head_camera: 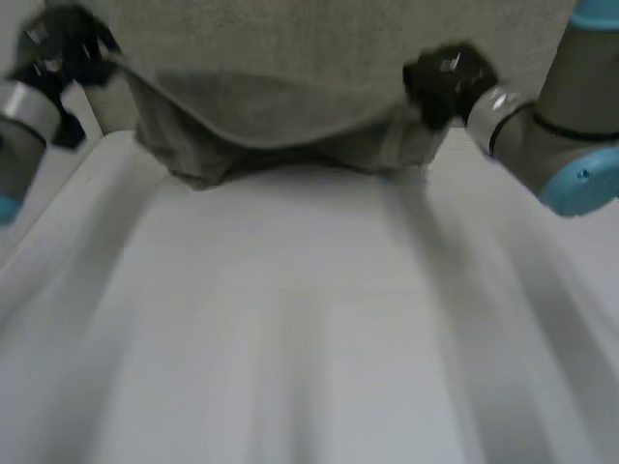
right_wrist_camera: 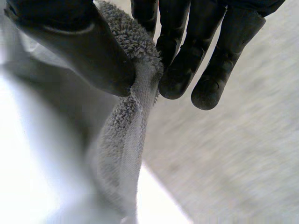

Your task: Fold the towel.

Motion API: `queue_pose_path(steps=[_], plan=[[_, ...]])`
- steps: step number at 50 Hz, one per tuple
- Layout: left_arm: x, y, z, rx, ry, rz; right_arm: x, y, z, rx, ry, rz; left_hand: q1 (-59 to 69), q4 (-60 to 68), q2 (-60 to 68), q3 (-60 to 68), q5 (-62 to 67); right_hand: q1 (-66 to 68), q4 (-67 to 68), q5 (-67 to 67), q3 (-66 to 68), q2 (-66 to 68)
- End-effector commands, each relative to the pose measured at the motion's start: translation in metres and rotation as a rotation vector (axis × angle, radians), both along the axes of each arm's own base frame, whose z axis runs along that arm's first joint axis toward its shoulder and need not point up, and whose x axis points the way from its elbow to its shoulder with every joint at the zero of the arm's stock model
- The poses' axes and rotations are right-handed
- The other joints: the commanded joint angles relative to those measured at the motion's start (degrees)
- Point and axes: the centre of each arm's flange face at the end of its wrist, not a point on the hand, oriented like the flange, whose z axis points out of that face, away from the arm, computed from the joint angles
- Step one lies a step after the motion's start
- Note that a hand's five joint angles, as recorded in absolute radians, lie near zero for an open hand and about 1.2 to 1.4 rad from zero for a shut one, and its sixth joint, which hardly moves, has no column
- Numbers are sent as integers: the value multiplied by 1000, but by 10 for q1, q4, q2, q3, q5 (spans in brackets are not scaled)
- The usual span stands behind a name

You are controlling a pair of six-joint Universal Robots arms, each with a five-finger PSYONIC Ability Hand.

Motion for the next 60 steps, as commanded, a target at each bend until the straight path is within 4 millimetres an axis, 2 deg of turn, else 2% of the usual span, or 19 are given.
queue_pose_path(steps=[1,2,4,6,10,14,23,25,28,30,36,43,48,52,53,55,57,58,60], plan=[[21,20,-85,211,-100,-2,-19,18,-73,182,269,52,65,286,23,421,20,46,32,36,39,49],[21,20,-85,211,-100,-1,-19,18,-73,182,270,52,65,286,23,421,20,46,32,36,39,49],[34,31,-104,258,-165,22,-26,21,-81,200,309,53,65,286,23,421,20,46,32,36,39,49],[40,36,-110,274,-195,26,-40,28,-89,241,323,67,65,286,23,421,20,46,32,36,39,49],[51,46,-112,290,-232,25,-50,37,-87,256,304,90,65,286,23,421,20,46,32,36,39,49],[65,58,-102,285,-237,25,-68,52,-65,219,277,71,65,286,23,421,20,46,32,36,39,49],[64,92,-75,264,-219,-16,-91,77,-52,254,276,24,65,286,23,421,20,46,32,36,39,49],[66,108,-68,266,-202,-35,-100,92,-30,228,262,4,65,286,23,421,20,46,32,36,39,49],[66,121,-64,266,-185,-59,-108,94,-21,216,249,-22,65,286,23,421,20,46,32,36,39,49],[64,126,-63,265,-180,-75,-125,89,-13,212,228,-80,65,286,23,421,20,46,32,36,39,49],[61,137,-62,266,-173,-97,-139,81,-8,219,199,-106,65,286,23,421,20,46,32,36,39,49],[63,134,-65,273,-172,-94,-146,74,-8,233,194,-124,65,286,23,421,20,46,32,36,39,49],[62,121,-81,312,-172,-110,-142,52,-33,289,197,-112,65,286,23,421,20,46,32,36,39,49],[53,95,-100,351,-168,-145,-135,23,-52,302,151,-149,65,286,23,421,20,46,32,36,39,49],[53,95,-100,351,-168,-145,-135,23,-52,302,151,-150,65,286,23,421,20,46,32,36,39,49],[35,80,-113,367,-175,-198,-132,14,-59,306,135,-169,65,286,23,421,20,46,32,36,39,49],[31,69,-117,366,-178,-198,-124,-2,-72,303,108,-196,65,286,23,421,20,46,32,36,39,49],[31,69,-117,366,-178,-198,-124,-2,-72,303,107,-196,65,286,23,421,20,46,32,36,39,49],[27,48,-129,368,-181,-172,-118,-16,-84,300,93,-211,65,286,23,421,20,46,32,36,39,49]])
